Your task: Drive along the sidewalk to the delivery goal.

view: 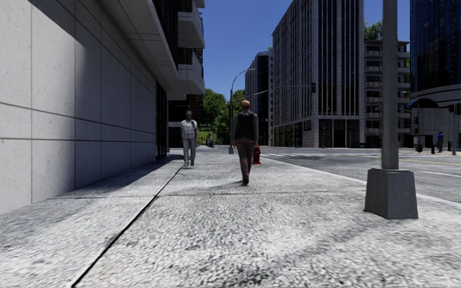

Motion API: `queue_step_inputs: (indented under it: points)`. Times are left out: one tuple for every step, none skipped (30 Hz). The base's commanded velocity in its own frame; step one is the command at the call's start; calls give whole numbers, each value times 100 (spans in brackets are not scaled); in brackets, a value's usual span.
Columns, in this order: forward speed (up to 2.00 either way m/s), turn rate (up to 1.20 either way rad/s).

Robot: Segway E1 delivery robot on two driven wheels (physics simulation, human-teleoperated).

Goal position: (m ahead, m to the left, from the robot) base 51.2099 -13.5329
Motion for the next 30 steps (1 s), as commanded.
queue_step_inputs:
  points:
    - [87,0]
    - [88,0]
    - [88,0]
    - [88,0]
    - [89,0]
    - [89,0]
    - [90,0]
    - [93,0]
    - [96,0]
    - [97,0]
    - [97,0]
    - [97,0]
    - [97,0]
    - [97,0]
    - [97,0]
    - [97,0]
    - [97,0]
    - [97,0]
    - [97,0]
    - [98,0]
    - [98,0]
    - [98,0]
    - [98,0]
    - [98,0]
    - [98,0]
    - [98,0]
    - [98,0]
    - [98,0]
    - [98,0]
    - [100,0]
